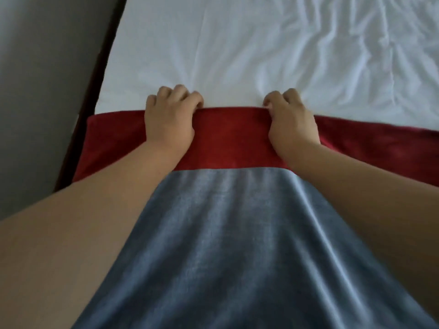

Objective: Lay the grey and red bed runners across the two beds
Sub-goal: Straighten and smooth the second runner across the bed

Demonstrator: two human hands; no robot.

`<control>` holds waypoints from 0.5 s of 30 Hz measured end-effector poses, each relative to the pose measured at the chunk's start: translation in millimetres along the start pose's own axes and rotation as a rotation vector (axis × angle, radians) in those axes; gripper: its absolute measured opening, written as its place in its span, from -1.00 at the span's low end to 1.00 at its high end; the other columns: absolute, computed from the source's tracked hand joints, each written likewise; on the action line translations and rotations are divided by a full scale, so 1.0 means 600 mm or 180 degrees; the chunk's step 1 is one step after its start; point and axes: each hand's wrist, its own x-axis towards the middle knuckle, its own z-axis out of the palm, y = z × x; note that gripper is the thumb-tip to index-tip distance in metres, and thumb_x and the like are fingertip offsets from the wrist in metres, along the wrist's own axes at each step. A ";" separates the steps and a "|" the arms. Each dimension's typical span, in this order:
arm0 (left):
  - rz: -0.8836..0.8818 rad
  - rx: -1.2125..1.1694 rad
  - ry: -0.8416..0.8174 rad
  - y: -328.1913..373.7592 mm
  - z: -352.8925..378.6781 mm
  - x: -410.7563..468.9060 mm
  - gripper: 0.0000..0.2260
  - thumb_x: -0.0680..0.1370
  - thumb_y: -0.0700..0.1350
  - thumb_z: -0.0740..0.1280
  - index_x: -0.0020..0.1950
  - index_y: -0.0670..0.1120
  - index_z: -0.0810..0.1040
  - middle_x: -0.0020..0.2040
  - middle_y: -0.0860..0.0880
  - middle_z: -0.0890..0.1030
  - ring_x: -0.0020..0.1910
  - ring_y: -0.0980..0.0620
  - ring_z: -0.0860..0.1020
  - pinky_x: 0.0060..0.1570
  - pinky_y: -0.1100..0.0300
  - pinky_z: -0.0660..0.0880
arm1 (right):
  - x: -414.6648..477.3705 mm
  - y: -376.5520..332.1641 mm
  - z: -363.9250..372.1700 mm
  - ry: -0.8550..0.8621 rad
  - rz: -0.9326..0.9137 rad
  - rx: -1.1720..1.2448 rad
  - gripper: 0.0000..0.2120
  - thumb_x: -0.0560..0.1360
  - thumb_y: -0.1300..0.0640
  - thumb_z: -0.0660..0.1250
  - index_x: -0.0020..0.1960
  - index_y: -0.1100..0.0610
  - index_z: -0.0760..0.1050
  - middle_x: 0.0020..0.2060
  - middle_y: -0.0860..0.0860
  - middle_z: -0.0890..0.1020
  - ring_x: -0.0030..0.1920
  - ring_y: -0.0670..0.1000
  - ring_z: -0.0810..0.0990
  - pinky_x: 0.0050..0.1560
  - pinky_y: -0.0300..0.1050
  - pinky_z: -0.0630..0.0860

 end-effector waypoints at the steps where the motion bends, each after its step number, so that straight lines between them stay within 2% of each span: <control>1: -0.0064 -0.0056 0.0083 0.014 0.007 -0.014 -0.64 0.50 -0.35 0.27 0.18 -0.02 0.63 0.08 -0.07 0.59 0.11 -0.21 0.51 0.08 -0.05 0.33 | -0.020 0.014 0.006 0.0067 -0.0175 0.0117 -0.60 0.52 0.37 0.19 0.27 0.05 0.49 0.20 0.15 0.45 -0.11 0.29 0.56 -0.18 0.03 0.44; 3: 0.0001 -0.0208 0.0158 0.048 0.018 -0.032 -0.52 0.46 -0.36 0.26 0.29 0.00 0.61 0.19 -0.06 0.59 0.21 -0.19 0.52 0.21 -0.06 0.34 | -0.060 0.060 0.007 0.0184 -0.0620 0.0188 -0.51 0.48 0.38 0.21 0.34 0.07 0.54 0.29 0.15 0.49 0.03 0.27 0.57 -0.02 0.11 0.52; 5: 0.0294 -0.0376 0.0039 0.091 0.028 -0.043 -0.54 0.58 -0.27 0.25 0.46 0.02 0.52 0.42 -0.09 0.51 0.42 -0.18 0.44 0.42 -0.13 0.29 | -0.096 0.124 -0.002 0.0272 -0.1013 0.0099 -0.53 0.51 0.32 0.22 0.36 0.06 0.58 0.41 0.11 0.49 0.27 0.23 0.53 0.28 0.20 0.46; 7: 0.0533 -0.0507 -0.0391 0.145 0.037 -0.056 -0.55 0.70 -0.01 0.16 0.61 0.09 0.31 0.64 -0.07 0.22 0.62 -0.19 0.17 0.57 -0.24 0.07 | -0.128 0.191 -0.018 0.0230 -0.1055 -0.0039 -0.57 0.59 0.20 0.21 0.43 -0.01 0.52 0.52 0.03 0.40 0.48 0.15 0.39 0.50 0.20 0.27; 8: 0.0681 -0.0473 -0.0624 0.176 0.045 -0.062 -0.53 0.71 0.10 0.08 0.64 0.14 0.21 0.69 -0.03 0.07 0.66 -0.19 0.01 0.58 -0.29 -0.03 | -0.141 0.221 -0.029 0.0154 -0.0951 -0.0163 -0.57 0.63 0.11 0.18 0.48 -0.06 0.45 0.55 -0.02 0.34 0.55 0.10 0.29 0.56 0.18 0.17; 9: 0.0860 -0.0364 -0.0811 0.207 0.055 -0.066 -0.50 0.70 0.18 0.01 0.66 0.17 0.11 0.70 0.01 -0.05 0.67 -0.18 -0.11 0.57 -0.33 -0.11 | -0.151 0.250 -0.041 0.0042 -0.0814 -0.0343 -0.56 0.66 0.01 0.13 0.54 -0.10 0.36 0.58 -0.06 0.28 0.60 0.04 0.20 0.59 0.15 0.08; 11: 0.1127 -0.0134 -0.1019 0.268 0.078 -0.066 -0.46 0.69 0.25 -0.10 0.67 0.19 -0.02 0.70 0.08 -0.15 0.66 -0.12 -0.22 0.54 -0.40 -0.17 | -0.162 0.304 -0.065 -0.0250 -0.0521 -0.0716 -0.50 0.68 -0.14 0.01 0.61 -0.16 0.17 0.62 -0.09 0.16 0.63 -0.01 0.07 0.62 0.13 -0.04; 15: 0.0823 0.0124 -0.1069 0.349 0.116 -0.030 -0.38 0.63 0.38 -0.22 0.66 0.21 -0.13 0.68 0.16 -0.19 0.65 -0.07 -0.28 0.45 -0.49 -0.30 | -0.146 0.391 -0.093 -0.0609 -0.0256 -0.0820 -0.45 0.67 -0.25 -0.12 0.63 -0.20 0.00 0.64 -0.10 0.06 0.64 -0.02 -0.02 0.61 0.14 -0.07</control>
